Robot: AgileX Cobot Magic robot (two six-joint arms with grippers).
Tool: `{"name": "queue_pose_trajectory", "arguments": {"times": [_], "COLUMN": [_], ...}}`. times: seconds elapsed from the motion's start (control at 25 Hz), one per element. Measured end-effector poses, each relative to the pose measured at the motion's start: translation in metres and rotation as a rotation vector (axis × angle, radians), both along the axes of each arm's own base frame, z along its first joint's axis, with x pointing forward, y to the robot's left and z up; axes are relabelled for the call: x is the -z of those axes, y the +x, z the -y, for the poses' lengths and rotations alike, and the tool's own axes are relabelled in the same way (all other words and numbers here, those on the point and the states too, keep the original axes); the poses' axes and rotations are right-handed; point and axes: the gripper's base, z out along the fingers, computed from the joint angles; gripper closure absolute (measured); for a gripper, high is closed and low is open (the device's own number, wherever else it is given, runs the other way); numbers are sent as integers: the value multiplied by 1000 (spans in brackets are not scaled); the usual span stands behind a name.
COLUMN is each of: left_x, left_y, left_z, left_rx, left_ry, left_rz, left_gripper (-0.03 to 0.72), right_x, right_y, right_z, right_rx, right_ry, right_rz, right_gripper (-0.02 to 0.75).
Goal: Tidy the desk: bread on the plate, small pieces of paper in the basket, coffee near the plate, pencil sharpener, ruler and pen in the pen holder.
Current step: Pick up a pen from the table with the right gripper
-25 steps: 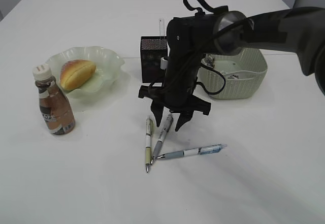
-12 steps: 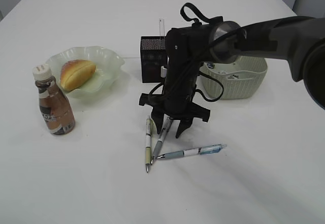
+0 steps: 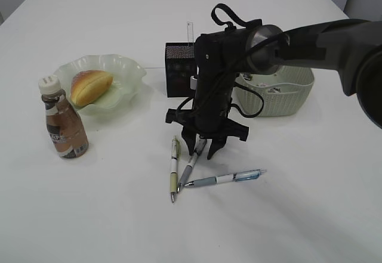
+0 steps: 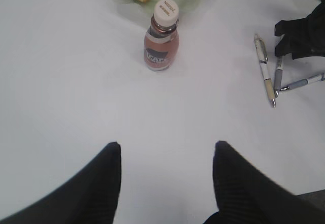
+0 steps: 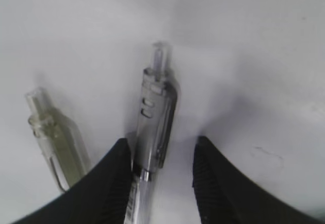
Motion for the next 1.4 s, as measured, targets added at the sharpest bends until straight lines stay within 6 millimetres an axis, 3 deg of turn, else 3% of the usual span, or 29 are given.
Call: {"name": "queue_pose_trajectory", "arguments": {"times": [0.76,0.96,1.4], "left_x": [0,0,0], "left_y": [0,0,0], "left_z": [0,0,0], "left_rx": [0,0,0], "left_ry": [0,0,0], "left_rz": [0,0,0], "left_gripper": [272,272,272], "right_x": [0,0,0], "right_y": [-2,-2,-1], "right_z": [2,2,3], "right_rx": [84,111,155], "right_ry": [-14,-15,-30], "right_rz": [-38,-40,-32], "right_gripper": [433,524,630]}}
